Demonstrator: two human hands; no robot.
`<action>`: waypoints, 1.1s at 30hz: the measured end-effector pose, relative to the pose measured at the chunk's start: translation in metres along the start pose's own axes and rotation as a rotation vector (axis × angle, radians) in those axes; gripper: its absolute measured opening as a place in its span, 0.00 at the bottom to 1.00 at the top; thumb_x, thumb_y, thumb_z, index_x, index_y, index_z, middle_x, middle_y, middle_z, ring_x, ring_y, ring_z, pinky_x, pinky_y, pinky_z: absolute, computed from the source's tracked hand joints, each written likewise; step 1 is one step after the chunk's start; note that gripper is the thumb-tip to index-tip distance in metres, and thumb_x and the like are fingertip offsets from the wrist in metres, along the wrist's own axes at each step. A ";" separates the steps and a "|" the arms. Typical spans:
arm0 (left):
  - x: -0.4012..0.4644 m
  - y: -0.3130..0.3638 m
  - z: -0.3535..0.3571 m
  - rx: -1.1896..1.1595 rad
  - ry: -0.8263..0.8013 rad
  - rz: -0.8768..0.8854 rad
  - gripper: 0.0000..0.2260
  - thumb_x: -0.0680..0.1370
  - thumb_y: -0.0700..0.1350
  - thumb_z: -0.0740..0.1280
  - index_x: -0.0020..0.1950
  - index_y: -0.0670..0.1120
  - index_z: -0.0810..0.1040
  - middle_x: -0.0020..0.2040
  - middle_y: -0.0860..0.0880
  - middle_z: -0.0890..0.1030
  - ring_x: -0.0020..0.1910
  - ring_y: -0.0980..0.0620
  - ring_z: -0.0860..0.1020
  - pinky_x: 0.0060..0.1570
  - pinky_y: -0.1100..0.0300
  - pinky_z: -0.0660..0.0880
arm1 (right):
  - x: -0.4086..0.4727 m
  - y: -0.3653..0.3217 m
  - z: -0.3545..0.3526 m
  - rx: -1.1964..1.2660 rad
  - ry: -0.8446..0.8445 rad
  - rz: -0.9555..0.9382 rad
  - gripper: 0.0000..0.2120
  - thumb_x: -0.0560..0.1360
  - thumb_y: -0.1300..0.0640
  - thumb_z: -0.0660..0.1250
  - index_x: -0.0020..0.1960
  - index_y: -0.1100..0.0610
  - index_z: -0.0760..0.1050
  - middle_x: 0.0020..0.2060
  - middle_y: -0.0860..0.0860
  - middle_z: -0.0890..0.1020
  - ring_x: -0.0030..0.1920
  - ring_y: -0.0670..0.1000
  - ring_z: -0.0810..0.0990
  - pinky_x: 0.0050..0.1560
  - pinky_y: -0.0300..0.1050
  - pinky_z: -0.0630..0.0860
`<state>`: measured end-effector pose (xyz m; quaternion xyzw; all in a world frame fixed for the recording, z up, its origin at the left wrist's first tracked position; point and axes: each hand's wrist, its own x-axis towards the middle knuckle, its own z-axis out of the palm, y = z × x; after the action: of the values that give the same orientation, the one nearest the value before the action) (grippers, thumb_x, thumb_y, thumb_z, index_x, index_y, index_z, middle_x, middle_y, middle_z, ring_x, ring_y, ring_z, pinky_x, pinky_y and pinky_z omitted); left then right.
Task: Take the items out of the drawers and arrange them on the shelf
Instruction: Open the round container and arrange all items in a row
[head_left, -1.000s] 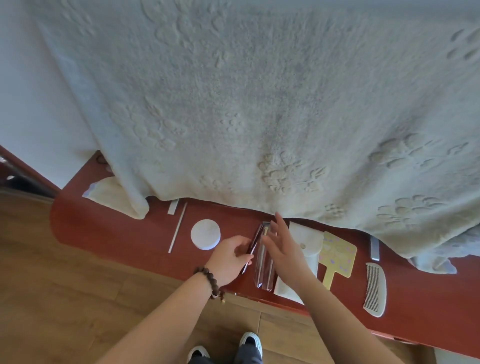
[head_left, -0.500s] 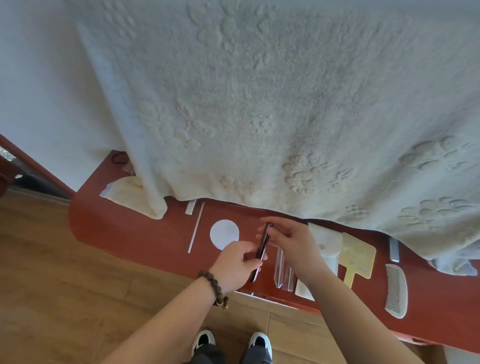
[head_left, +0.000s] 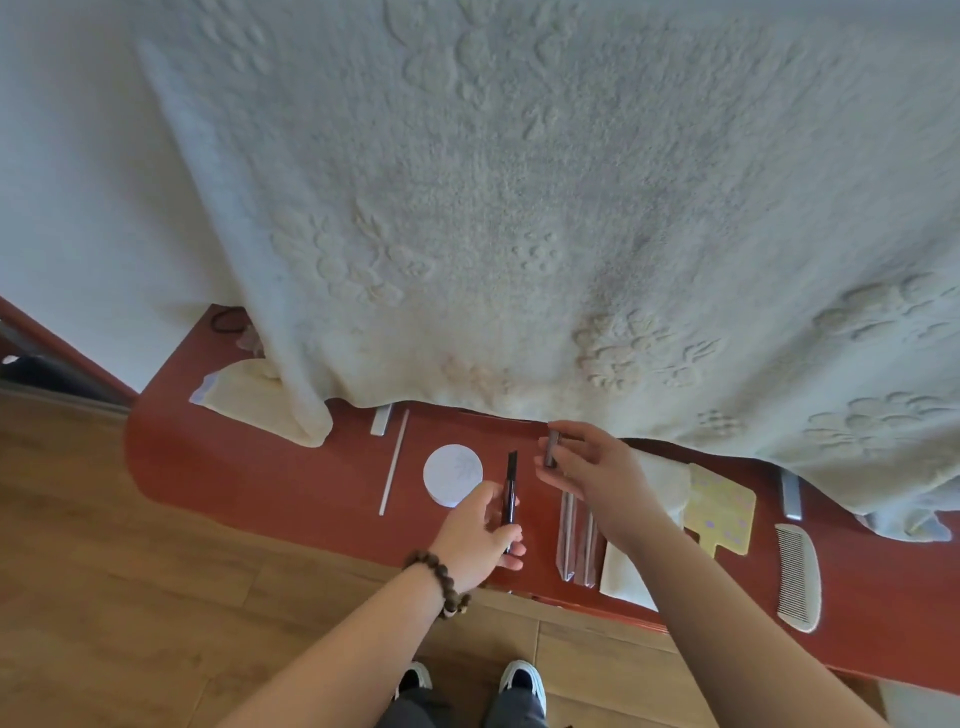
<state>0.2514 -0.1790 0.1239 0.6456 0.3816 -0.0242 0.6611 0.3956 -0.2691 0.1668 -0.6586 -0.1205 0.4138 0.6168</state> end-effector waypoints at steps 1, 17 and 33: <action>0.004 -0.001 0.001 0.007 0.010 -0.004 0.11 0.77 0.34 0.64 0.56 0.45 0.71 0.46 0.41 0.78 0.40 0.51 0.83 0.40 0.58 0.81 | 0.000 0.006 -0.002 -0.065 -0.016 0.000 0.15 0.74 0.65 0.69 0.60 0.56 0.76 0.48 0.55 0.84 0.49 0.52 0.84 0.50 0.43 0.80; 0.040 -0.016 0.018 0.392 0.222 -0.019 0.15 0.73 0.42 0.72 0.58 0.42 0.74 0.43 0.44 0.82 0.36 0.49 0.83 0.39 0.53 0.82 | 0.026 0.062 -0.020 -0.998 -0.042 -0.172 0.21 0.71 0.54 0.73 0.62 0.53 0.75 0.56 0.48 0.76 0.52 0.45 0.74 0.50 0.33 0.68; 0.044 -0.031 0.024 0.680 0.306 0.048 0.17 0.70 0.55 0.74 0.44 0.49 0.68 0.35 0.55 0.72 0.36 0.53 0.74 0.30 0.67 0.65 | 0.028 0.079 -0.019 -1.169 -0.012 -0.229 0.26 0.72 0.50 0.71 0.68 0.53 0.72 0.63 0.49 0.74 0.65 0.52 0.66 0.66 0.45 0.62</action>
<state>0.2776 -0.1844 0.0717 0.8332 0.4309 -0.0374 0.3446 0.3982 -0.2807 0.0818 -0.8695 -0.4021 0.2132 0.1919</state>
